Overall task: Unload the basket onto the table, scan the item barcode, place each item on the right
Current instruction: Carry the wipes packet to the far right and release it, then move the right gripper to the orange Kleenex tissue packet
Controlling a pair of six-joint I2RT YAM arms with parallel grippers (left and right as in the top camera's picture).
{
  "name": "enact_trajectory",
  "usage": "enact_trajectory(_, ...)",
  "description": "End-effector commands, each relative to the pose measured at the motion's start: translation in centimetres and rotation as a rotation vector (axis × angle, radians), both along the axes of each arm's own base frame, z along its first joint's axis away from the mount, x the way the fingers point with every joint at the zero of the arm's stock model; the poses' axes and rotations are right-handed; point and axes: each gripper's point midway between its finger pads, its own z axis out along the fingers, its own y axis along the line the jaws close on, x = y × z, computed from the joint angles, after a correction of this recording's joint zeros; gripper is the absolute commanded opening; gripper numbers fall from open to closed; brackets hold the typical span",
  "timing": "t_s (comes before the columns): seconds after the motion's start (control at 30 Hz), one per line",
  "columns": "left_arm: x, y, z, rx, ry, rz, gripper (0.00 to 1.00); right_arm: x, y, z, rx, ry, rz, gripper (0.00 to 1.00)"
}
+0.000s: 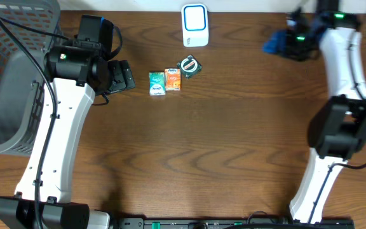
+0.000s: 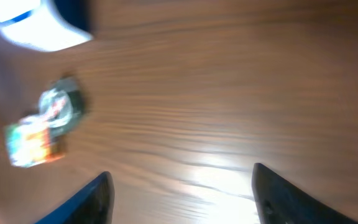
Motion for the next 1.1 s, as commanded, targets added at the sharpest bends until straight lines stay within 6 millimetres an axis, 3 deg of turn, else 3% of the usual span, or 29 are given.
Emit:
enact_trajectory(0.0, 0.0, 0.3, 0.5, 0.014, -0.013, -0.002, 0.97, 0.1, 6.4, 0.4, 0.03, -0.038, 0.12, 0.84)
enact_trajectory(0.03, 0.0, 0.3, 0.5, 0.014, -0.013, -0.002, 0.98, -0.1, 8.5, 0.1, -0.023, -0.051, 0.156, 0.92)
enact_trajectory(0.07, 0.0, 0.3, 0.5, 0.014, -0.013, -0.002, 0.98, -0.2, 9.3, -0.1, -0.049, -0.054, 0.171, 0.95)
enact_trajectory(0.17, 0.0, 0.3, 0.5, 0.014, -0.014, -0.002, 0.97, -1.2, 12.5, -0.6, -0.127, -0.06, 0.229, 0.99)
enact_trajectory(0.37, 0.0, 0.3, 0.5, 0.014, -0.014, -0.002, 0.98, -3.6, 18.6, -0.8, -0.15, -0.069, 0.349, 0.99)
enact_trajectory(0.4, 0.0, 0.3, 0.5, 0.014, -0.014, -0.002, 0.98, -4.5, 20.5, -0.8, -0.148, -0.073, 0.389, 0.99)
enact_trajectory(0.57, 0.0, 0.3, 0.5, 0.014, -0.014, -0.002, 0.97, -6.4, 24.9, -0.5, -0.14, -0.103, 0.476, 0.99)
enact_trajectory(1.07, 0.0, 0.3, 0.5, 0.014, -0.013, -0.002, 0.98, -11.4, 31.3, -0.5, -0.122, -0.107, 0.628, 0.99)
